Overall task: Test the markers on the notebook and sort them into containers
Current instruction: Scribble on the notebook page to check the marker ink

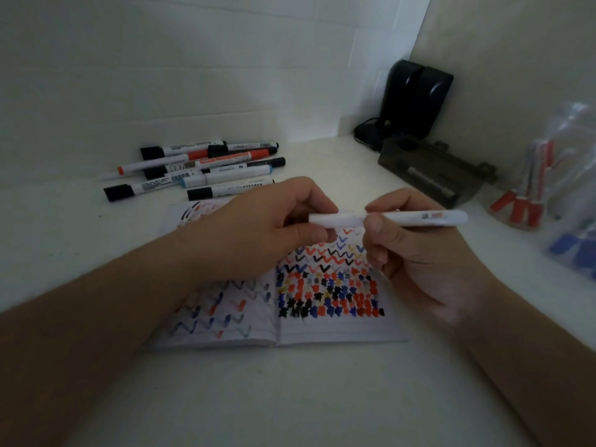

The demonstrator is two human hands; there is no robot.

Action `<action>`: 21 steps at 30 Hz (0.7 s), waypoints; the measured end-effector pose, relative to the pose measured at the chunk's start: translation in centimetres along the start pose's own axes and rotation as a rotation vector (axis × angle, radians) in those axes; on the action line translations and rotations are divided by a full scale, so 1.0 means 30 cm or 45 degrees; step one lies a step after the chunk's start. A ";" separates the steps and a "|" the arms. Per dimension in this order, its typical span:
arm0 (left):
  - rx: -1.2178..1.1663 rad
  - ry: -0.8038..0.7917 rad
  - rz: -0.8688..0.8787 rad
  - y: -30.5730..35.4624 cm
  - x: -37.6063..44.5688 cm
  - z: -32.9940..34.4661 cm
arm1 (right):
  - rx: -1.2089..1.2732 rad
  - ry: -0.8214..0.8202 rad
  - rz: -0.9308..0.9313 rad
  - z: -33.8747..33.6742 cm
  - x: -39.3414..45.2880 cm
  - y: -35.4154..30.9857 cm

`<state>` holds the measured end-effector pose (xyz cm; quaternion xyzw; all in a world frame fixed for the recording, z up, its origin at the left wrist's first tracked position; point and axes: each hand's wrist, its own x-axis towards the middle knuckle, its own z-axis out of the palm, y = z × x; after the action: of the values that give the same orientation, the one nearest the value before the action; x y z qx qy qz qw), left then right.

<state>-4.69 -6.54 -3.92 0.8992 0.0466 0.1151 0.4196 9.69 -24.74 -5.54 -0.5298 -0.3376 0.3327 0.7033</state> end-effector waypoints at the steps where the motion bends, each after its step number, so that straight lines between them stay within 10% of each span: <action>1: -0.012 0.005 -0.013 -0.001 0.000 -0.002 | 0.003 -0.008 -0.004 0.001 0.000 0.002; 9: -0.502 -0.018 0.070 -0.009 0.001 -0.028 | 0.553 -0.193 0.243 0.001 -0.005 -0.029; 21: -0.542 -0.092 0.044 -0.052 0.005 -0.028 | 0.328 -0.092 0.356 0.036 -0.002 -0.015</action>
<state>-4.73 -4.87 -4.58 0.7946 -0.0092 0.0973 0.5992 8.80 -24.32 -4.89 -0.4649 -0.2404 0.4864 0.6997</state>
